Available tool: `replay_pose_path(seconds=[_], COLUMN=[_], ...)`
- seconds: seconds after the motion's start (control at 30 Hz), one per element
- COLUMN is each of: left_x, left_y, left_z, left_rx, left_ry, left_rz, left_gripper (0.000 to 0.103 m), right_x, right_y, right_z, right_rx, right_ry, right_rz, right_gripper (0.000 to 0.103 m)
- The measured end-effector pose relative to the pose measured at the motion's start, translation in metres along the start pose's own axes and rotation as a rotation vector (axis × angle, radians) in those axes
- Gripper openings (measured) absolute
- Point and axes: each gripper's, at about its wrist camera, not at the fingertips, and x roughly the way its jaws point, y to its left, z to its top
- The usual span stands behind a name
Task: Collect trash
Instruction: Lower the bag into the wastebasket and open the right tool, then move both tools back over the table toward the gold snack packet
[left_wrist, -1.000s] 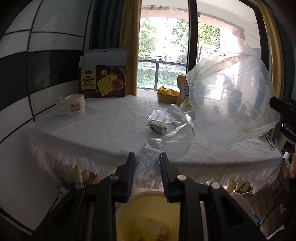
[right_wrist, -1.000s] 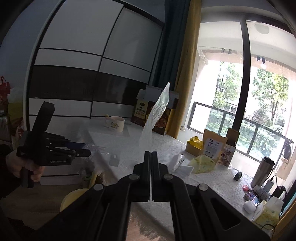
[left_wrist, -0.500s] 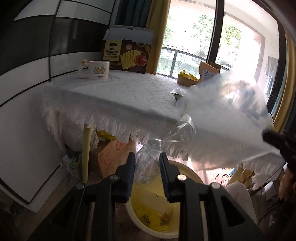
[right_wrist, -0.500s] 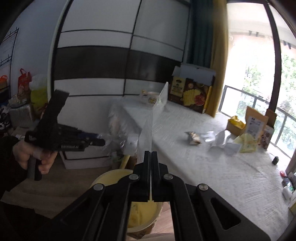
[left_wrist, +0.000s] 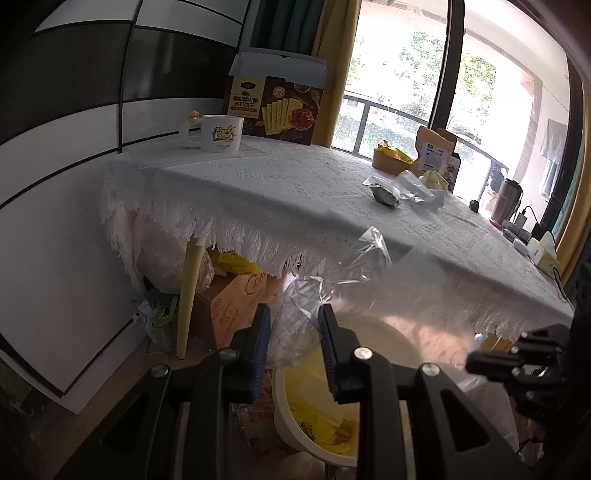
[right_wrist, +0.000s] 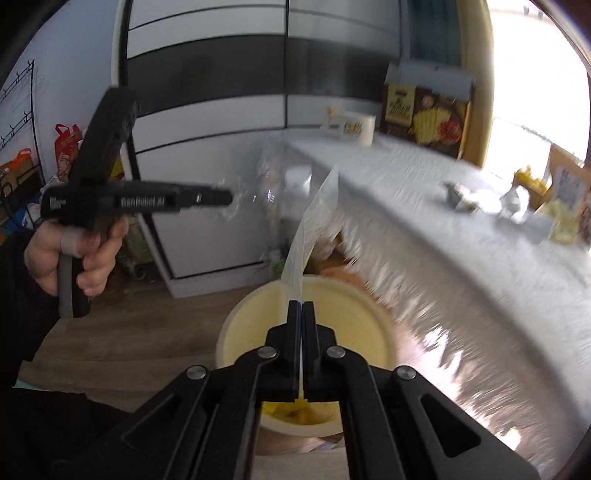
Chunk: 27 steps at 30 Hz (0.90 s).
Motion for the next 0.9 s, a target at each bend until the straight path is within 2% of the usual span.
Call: replay_pose_path(seconds=[0.17, 0.4, 0.47, 0.53, 0.57, 0.9], left_x=[0.004, 0.013, 0.015, 0.019, 0.021, 0.055], left_y=[-0.003, -0.008, -0.011, -0.012, -0.013, -0.041], left_z=[0.001, 0.001, 0.000, -0.001, -0.001, -0.014], left_rx=[0.008, 0.026, 0.036, 0.044, 0.045, 0.076], left_ry=[0.009, 0.030, 0.039, 0.052, 0.059, 0.160], left_rz=[-0.006, -0.011, -0.008, -0.005, -0.002, -0.014], left_gripper=[0.026, 0.026, 0.026, 0.026, 0.026, 0.026], right_x=[0.025, 0.051, 0.054, 0.051, 0.050, 0.026], right_y=[-0.005, -0.012, -0.012, -0.013, -0.015, -0.040], right_z=[-0.010, -0.020, -0.022, -0.023, -0.023, -0.024], right_rx=[0.026, 0.028, 0.024, 0.024, 0.028, 0.065], right_ry=[0.097, 0.196, 0.197, 0.192, 0.186, 0.139], right_rz=[0.038, 0.044, 0.057, 0.061, 0.061, 0.013], right_gripper=[0.000, 0.001, 0.005, 0.021, 0.032, 0.034])
